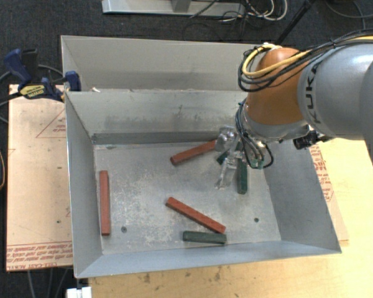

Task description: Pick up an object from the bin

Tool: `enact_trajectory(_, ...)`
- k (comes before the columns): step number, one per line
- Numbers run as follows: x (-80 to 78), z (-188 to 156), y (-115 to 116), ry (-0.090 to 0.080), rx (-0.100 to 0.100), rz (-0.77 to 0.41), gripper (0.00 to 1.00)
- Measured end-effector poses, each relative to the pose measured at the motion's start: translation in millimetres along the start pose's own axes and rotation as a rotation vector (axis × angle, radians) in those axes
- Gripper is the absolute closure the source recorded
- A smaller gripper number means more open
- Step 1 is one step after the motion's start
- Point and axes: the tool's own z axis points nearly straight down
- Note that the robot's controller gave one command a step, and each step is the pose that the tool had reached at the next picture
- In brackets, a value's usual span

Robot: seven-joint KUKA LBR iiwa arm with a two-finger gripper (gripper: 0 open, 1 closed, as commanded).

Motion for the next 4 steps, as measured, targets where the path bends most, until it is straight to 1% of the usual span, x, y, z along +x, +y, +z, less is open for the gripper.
enact_trajectory(1, -13.5, 54.9, 81.1, 0.006, 0.000, 0.001, 0.00)
enact_trajectory(2, -14.9, 51.8, 75.6, 0.005, 0.003, 0.008, 1.00)
enact_trajectory(3, -14.7, 52.0, 75.6, 0.005, 0.004, 0.007, 0.00)
enact_trajectory(4, -16.8, 67.4, 149.7, 0.006, 0.002, -0.079, 0.00)
